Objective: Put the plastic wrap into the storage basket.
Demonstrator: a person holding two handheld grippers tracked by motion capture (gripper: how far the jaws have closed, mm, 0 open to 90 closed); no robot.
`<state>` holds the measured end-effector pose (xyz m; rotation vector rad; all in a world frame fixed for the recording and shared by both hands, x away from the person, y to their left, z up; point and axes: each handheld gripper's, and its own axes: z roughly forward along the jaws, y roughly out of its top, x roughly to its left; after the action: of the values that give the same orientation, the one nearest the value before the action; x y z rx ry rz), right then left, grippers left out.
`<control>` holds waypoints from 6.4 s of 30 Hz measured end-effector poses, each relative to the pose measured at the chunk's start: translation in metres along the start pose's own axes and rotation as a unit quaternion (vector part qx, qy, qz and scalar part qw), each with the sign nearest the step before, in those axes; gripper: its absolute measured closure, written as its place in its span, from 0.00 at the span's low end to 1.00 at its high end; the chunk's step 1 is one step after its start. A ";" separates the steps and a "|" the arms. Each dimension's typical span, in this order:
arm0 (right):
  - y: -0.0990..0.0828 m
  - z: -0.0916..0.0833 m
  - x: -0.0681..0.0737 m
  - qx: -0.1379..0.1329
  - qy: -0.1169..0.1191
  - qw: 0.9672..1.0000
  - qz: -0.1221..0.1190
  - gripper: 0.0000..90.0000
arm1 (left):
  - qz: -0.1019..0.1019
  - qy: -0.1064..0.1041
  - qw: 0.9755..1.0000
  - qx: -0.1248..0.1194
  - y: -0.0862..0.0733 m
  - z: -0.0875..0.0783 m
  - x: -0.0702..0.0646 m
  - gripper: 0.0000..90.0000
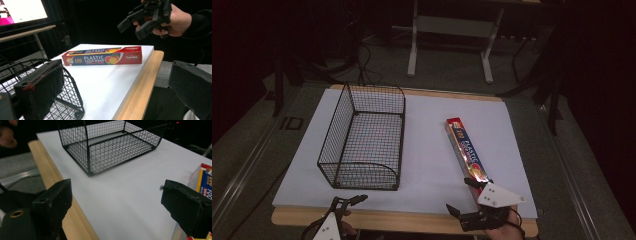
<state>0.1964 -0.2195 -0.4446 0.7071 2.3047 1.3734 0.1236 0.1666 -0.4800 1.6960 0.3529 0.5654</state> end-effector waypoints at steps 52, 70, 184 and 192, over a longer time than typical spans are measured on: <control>0.005 0.097 -0.144 0.200 -0.182 0.956 0.113 0.18 | 0.001 -0.001 1.000 0.002 0.003 0.003 0.000 0.01; 0.001 0.137 -0.163 0.367 -0.151 0.896 0.201 0.28 | 0.006 0.000 1.000 0.011 0.001 0.003 0.000 0.01; 0.287 0.236 -0.001 0.140 -0.084 0.985 0.057 0.44 | 0.008 -0.016 1.000 -0.003 0.004 -0.005 -0.004 0.01; 0.272 0.261 0.017 0.127 -0.057 0.989 0.057 0.43 | 0.006 -0.019 1.000 -0.005 0.004 -0.005 -0.004 0.01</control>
<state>0.3874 0.0829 -0.3245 0.9834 2.4027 1.0617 0.1168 0.1676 -0.4763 1.6990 0.3117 0.5416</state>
